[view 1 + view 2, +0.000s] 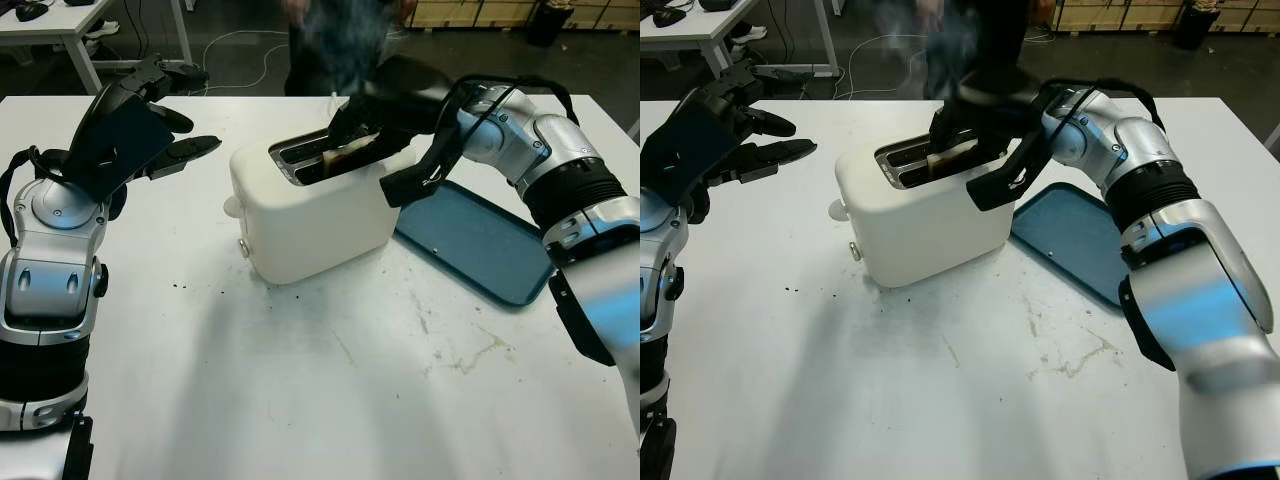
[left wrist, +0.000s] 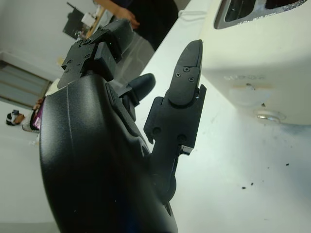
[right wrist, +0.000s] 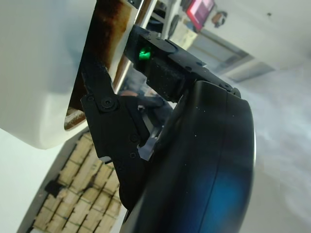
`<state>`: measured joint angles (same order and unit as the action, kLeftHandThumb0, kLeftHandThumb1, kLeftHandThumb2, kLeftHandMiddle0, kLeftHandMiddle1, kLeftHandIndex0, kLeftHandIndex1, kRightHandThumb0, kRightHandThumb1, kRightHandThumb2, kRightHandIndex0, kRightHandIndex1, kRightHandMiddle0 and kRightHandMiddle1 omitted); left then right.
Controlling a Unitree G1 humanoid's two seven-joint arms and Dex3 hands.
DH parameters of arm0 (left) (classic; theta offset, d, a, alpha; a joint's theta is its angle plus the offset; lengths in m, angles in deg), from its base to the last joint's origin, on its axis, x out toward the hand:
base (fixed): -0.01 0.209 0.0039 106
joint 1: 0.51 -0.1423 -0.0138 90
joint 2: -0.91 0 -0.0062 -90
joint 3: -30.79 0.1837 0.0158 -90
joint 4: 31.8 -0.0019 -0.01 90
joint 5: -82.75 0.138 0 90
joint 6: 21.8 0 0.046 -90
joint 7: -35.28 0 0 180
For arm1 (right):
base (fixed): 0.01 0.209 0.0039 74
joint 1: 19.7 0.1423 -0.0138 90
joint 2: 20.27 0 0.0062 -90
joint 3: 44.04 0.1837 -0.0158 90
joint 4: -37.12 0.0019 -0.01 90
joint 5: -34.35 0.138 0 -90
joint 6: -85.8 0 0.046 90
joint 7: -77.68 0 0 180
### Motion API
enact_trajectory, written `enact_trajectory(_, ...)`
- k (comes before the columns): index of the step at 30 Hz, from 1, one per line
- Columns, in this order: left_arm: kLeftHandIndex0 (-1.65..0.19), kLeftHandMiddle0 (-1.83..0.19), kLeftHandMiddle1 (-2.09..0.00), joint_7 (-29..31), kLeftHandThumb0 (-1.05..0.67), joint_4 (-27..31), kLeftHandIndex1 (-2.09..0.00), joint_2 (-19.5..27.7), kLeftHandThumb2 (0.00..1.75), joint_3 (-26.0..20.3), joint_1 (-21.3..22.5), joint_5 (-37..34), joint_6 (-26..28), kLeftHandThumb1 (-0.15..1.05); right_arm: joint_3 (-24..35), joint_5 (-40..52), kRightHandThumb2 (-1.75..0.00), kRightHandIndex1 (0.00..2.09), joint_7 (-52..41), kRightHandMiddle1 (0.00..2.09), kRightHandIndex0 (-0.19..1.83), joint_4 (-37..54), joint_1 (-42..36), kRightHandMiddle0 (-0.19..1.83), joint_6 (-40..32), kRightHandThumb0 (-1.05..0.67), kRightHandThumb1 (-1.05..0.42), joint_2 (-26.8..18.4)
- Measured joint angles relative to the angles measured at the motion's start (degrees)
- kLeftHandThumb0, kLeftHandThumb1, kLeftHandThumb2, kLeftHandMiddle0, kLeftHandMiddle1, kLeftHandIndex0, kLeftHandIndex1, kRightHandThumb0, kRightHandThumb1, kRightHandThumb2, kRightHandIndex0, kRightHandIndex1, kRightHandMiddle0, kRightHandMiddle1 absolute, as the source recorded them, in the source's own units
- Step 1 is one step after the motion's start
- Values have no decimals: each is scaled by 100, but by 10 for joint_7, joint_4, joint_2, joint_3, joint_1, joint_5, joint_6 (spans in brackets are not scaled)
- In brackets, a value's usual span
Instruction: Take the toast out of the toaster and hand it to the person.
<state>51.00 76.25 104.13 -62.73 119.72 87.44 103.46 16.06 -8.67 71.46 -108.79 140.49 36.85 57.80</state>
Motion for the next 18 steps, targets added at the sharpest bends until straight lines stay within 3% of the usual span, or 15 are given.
enact_trajectory(3, -16, -5, -127, 0, -26, 1, -75, 0, 12, 0, 0, 0, 0, 88, -4, -3, 0, 165, 5, 23, 87, -1, 2, 128, 0, -62, -76, 0)
enact_trajectory(5, -16, -5, -127, 0, -24, 2, -75, 0, 12, 0, 0, 0, 0, 88, -7, -3, 0, 170, 9, 60, 94, -2, 5, 118, 0, -64, -76, 0)
enact_trajectory(7, -16, -4, -127, 0, -23, 2, -76, 0, 12, 0, 0, 0, 0, 88, -9, -4, 0, 173, 19, 80, 98, -8, 8, 114, 2, -66, -77, 0)
enact_trajectory(14, -16, -5, -127, 0, -23, 2, -76, 0, 13, 0, -1, 0, 0, 88, -35, -28, -1, 169, 75, 99, 109, -24, 16, 112, 28, -73, -84, -8)
enact_trajectory(18, -16, -4, -126, 0, -23, 2, -75, 0, 13, 0, -1, 0, 0, 88, -38, -31, -1, 174, 94, 156, 116, -32, 16, 99, 32, -73, -88, -9)
